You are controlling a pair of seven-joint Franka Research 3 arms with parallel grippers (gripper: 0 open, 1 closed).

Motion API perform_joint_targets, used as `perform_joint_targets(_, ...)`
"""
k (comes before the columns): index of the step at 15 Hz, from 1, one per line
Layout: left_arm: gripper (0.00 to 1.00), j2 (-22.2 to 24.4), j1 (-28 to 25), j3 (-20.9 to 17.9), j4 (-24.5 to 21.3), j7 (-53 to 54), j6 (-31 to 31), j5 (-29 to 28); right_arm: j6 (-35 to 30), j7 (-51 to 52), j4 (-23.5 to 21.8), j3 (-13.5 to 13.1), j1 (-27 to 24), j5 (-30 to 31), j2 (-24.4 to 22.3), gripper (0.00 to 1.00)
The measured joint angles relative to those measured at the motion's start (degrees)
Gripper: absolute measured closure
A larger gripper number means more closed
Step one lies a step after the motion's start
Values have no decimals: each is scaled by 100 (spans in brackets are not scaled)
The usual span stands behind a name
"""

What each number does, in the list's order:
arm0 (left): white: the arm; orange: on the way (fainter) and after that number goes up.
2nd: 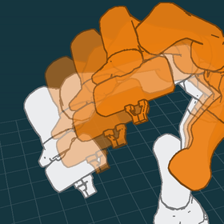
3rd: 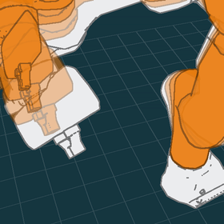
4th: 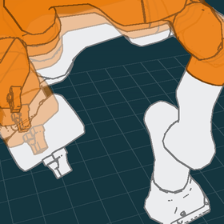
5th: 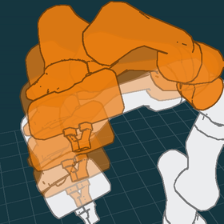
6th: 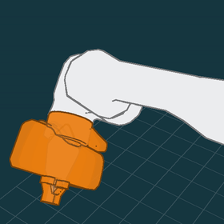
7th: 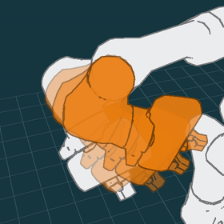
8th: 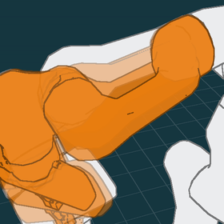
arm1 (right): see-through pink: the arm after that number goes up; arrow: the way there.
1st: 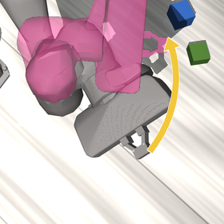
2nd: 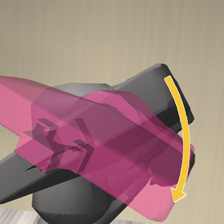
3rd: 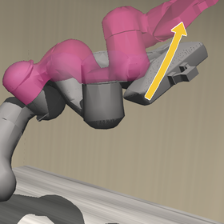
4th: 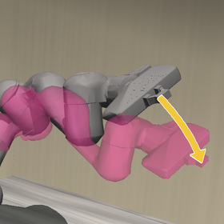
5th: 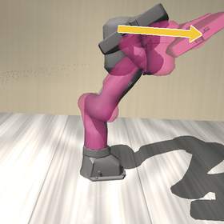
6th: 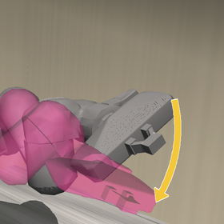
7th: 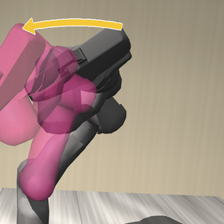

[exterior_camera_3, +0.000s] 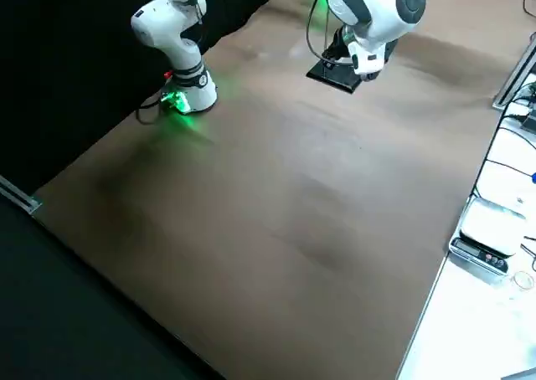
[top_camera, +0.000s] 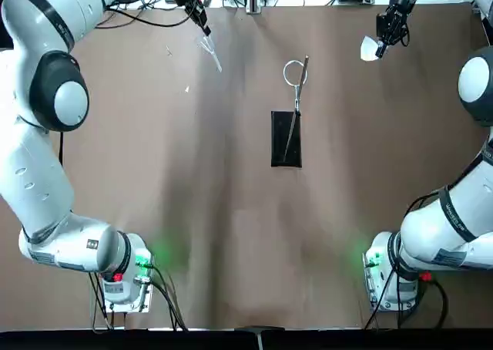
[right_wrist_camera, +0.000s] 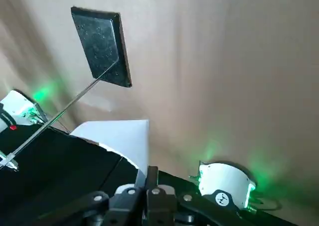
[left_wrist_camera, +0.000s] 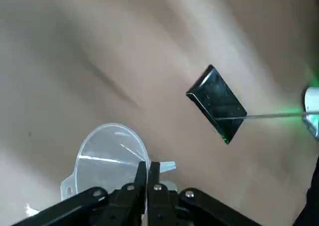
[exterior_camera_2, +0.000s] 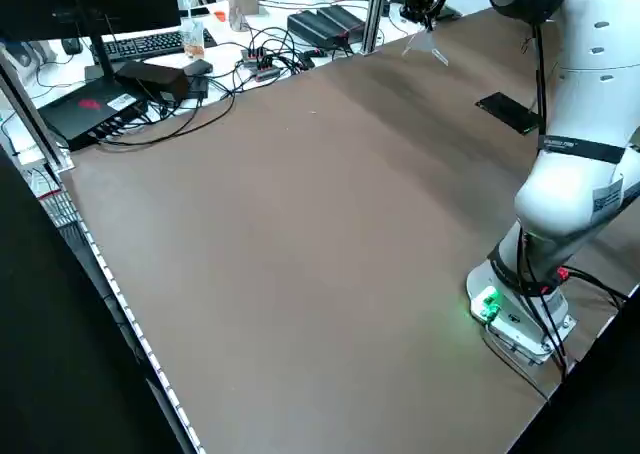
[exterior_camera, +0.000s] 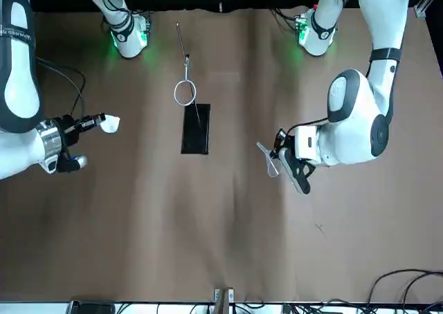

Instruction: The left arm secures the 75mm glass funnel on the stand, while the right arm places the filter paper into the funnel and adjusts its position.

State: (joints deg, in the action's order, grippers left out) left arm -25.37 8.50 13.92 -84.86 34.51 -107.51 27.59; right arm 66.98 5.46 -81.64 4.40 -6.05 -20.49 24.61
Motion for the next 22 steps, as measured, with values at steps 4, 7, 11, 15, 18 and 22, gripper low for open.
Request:
perform_joint_targets(4,97,42,45,262,93,874,-139,-134,0,-32,15,0,-13,-54,0,99)
perform_joint_targets(7,97,331,102,760,156,1552,-160,-316,0,-37,26,-1,-59,-85,0,99)
perform_joint_targets(11,97,633,102,1153,179,2414,-467,-334,0,-37,29,0,-78,-92,0,99)
perform_joint_targets(15,97,740,106,1796,181,2518,-853,-395,0,-37,31,0,-78,-94,0,99)
perform_joint_targets(18,97,740,186,2017,176,2657,-1058,-443,0,-37,31,0,-79,-96,0,99)
perform_joint_targets(22,97,739,154,2113,206,3697,-1259,-449,0,-37,32,-1,-79,-96,0,99)
